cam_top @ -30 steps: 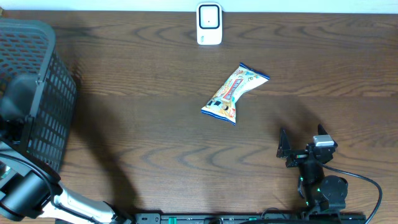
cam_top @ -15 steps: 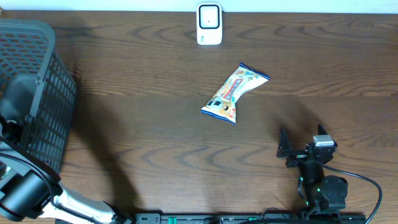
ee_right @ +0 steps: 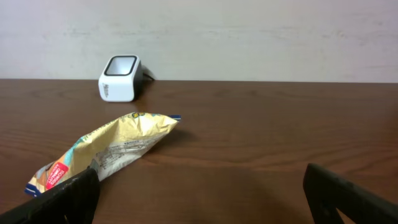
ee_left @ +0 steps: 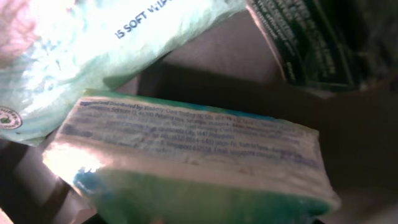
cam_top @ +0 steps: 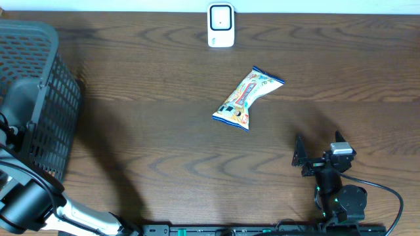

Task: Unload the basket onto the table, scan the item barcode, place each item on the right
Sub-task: 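Return the left gripper into the basket and grasp a small green pack, then place the small green pack on the table beside the snack bag, then reach the left gripper into the basket and grasp the orange tissue pack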

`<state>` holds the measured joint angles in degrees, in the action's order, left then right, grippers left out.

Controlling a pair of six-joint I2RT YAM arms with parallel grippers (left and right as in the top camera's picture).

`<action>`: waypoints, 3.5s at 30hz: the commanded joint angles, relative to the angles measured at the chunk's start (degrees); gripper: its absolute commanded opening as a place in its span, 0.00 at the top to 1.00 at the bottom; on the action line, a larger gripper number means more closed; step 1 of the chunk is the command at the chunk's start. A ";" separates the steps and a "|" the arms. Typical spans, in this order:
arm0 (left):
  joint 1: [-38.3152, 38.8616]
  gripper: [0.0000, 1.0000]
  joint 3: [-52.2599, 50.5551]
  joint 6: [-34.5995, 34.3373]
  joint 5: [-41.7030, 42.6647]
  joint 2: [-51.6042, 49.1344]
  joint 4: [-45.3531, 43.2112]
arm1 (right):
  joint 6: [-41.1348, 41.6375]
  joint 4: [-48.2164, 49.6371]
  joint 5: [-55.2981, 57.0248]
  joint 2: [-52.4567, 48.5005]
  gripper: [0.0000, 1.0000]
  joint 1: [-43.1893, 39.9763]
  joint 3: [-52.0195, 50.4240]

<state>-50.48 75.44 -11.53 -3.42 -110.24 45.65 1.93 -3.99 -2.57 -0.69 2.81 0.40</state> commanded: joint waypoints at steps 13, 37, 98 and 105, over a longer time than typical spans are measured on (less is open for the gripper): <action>-0.09 0.92 7.58 -9.18 11.76 15.80 -1.77 | -0.28 -0.22 0.31 0.35 0.01 0.57 -0.09; 45.79 0.92 7.43 -13.38 48.72 32.46 -32.20 | -0.28 -0.22 0.31 0.35 0.01 0.57 -0.09; 6.54 0.02 7.28 -14.29 -1.51 32.35 4.33 | -0.28 -0.22 0.31 0.35 0.01 0.57 -0.09; 6.14 0.02 7.28 -14.29 0.48 20.48 11.30 | -0.28 -0.22 0.31 0.35 0.01 0.57 -0.09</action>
<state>-44.05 82.61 -25.39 -4.60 -86.37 55.18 1.91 -3.97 -2.57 -0.69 2.81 0.40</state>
